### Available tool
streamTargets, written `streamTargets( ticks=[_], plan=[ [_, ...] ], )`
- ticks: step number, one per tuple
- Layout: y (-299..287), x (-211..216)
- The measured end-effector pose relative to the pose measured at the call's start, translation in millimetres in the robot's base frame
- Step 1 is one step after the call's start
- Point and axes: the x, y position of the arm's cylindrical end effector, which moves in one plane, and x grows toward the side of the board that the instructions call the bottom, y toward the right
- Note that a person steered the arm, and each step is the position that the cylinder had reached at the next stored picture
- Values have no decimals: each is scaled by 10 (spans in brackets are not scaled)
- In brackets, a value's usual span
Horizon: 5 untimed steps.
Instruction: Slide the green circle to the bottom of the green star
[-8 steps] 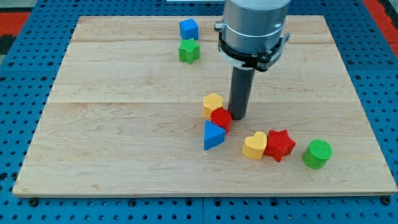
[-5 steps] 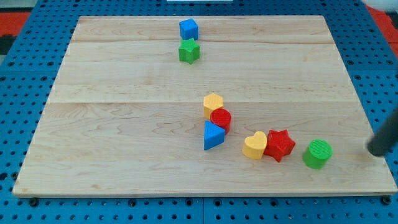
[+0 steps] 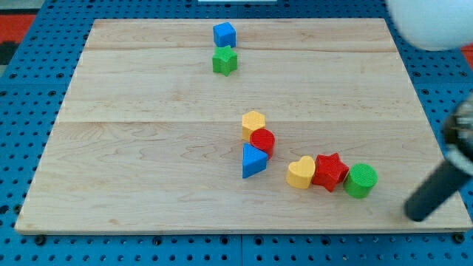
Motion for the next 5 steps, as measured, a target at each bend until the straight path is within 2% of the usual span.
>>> streamTargets(
  ticks=[1,3,5],
  plan=[
    [-425,-395],
    [-420,-1202],
    [61,-1680]
  ],
)
